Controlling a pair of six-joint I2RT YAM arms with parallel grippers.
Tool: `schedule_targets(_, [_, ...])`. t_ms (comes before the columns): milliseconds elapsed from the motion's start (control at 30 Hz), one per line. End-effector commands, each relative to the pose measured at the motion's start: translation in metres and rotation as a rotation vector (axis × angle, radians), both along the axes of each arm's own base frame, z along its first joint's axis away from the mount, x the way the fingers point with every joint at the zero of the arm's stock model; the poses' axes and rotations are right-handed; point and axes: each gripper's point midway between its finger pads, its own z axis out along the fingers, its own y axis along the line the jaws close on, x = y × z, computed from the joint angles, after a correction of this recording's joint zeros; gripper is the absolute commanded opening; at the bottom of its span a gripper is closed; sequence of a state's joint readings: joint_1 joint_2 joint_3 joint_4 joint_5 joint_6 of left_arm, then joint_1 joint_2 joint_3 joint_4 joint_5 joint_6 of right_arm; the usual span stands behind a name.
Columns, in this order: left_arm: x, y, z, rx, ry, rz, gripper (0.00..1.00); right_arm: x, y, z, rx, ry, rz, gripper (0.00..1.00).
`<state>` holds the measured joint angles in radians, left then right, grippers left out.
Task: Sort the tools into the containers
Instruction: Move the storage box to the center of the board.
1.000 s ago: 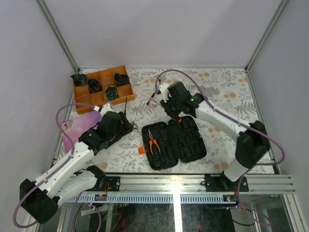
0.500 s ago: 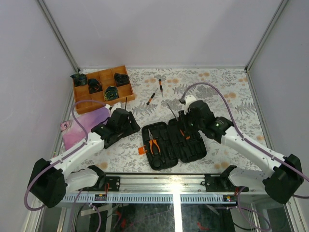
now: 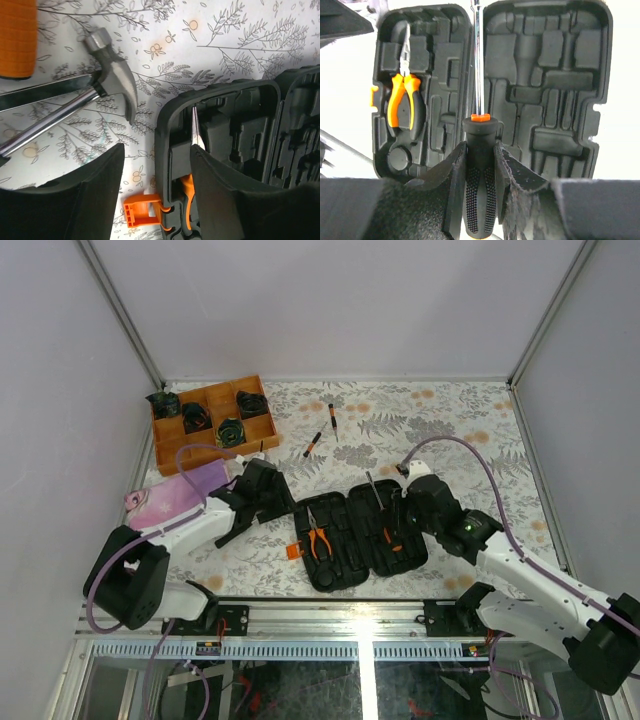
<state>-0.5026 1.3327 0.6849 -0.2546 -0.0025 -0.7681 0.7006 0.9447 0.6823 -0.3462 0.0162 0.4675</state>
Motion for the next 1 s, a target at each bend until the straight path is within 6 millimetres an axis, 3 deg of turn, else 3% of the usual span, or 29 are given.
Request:
schedule_targets(0, [0.012, -0.019, 0.001, -0.073, -0.036, -0.062, 0.52, 0.004, 0.002, 0.005, 0.079, -0.027, -0.071, 0.00])
schedule_targets(467, [0.020, -0.033, -0.025, -0.095, 0.020, -0.073, 0.26, -0.006, 0.002, -0.032, 0.061, 0.061, -0.067, 0.00])
schedule_targets(967, [0.056, -0.034, -0.020, -0.073, -0.007, -0.041, 0.10, -0.005, 0.013, -0.059, 0.070, 0.169, -0.114, 0.00])
